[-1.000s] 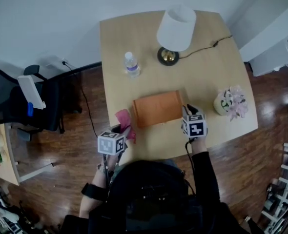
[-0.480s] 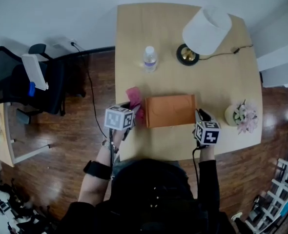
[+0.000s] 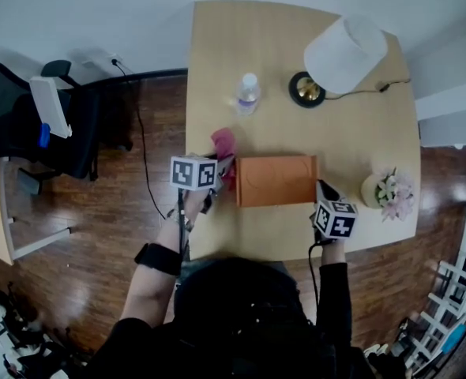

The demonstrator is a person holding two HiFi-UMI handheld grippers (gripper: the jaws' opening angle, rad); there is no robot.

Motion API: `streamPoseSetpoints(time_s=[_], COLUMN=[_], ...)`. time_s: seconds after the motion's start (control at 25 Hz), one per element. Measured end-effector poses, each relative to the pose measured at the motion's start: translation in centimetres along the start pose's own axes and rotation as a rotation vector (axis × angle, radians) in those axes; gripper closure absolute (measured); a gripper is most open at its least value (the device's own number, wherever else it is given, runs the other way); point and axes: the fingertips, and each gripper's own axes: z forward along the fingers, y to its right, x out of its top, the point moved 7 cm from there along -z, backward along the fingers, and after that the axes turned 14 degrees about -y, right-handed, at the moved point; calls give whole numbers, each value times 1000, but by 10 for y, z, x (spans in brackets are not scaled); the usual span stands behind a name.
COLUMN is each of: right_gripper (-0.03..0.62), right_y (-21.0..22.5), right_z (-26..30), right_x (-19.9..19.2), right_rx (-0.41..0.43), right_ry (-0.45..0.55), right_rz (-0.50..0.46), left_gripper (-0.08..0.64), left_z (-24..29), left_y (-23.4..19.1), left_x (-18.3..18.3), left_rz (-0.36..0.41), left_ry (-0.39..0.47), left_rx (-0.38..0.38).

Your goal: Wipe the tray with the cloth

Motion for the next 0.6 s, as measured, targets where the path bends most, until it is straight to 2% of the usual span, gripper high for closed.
streamPoseSetpoints(time_s=[0.2, 0.6], right_gripper=[574, 574], right_y=[3, 4], right_z=[1, 1], right_x=[0, 1], right_rx=[22, 24], right_ry=[-14, -8], right_rz=[25, 16], left_gripper=[454, 456], left_z=[1, -8], left_y=[6, 47], left_x=[-21, -103], left_rz=[34, 129], left_ry=[-61, -183], left_rx=[-28, -67])
